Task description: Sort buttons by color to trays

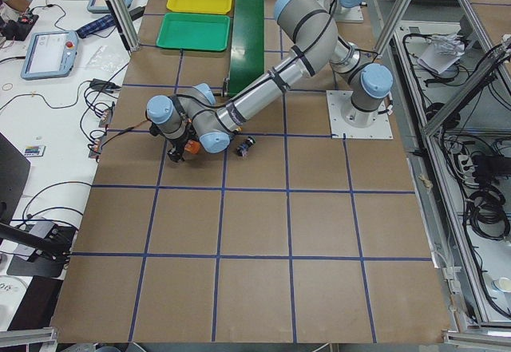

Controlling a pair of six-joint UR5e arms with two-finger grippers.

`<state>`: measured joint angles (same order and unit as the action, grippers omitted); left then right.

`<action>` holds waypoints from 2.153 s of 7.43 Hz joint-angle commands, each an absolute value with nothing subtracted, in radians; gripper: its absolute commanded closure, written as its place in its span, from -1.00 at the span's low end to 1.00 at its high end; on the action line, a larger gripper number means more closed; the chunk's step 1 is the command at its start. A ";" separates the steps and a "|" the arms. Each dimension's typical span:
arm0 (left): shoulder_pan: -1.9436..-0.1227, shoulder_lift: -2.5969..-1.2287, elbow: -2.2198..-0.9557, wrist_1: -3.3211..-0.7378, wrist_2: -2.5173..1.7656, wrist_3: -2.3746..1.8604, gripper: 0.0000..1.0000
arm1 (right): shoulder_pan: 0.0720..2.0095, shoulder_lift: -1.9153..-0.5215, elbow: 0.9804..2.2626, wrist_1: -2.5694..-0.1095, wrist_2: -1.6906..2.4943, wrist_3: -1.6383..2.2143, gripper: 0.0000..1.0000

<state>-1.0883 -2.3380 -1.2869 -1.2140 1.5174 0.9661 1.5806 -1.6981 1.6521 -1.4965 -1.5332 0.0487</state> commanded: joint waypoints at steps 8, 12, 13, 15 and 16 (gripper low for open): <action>-1.168 -1.984 -1.574 -1.342 1.548 1.324 1.00 | 1.580 -1.697 1.652 -1.497 -1.529 0.051 -1.00; -1.446 -1.795 -1.817 -1.183 1.572 1.505 1.00 | 1.580 -1.698 1.651 -1.499 -1.531 0.049 -1.00; -1.518 -1.784 -1.897 -1.084 1.598 1.547 1.00 | 1.580 -1.698 1.652 -1.499 -1.531 0.049 -1.00; -1.540 -1.735 -1.977 -1.005 1.631 1.565 1.00 | 1.580 -1.697 1.652 -1.497 -1.535 0.049 -1.00; -1.542 -1.720 -1.982 -1.021 1.628 1.565 1.00 | 1.578 -1.698 1.652 -1.497 -1.543 0.048 -1.00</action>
<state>-1.5325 -1.7449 -1.9620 -1.0230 1.6255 1.5597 1.5797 -1.6976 1.6520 -1.4977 -1.5363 0.0487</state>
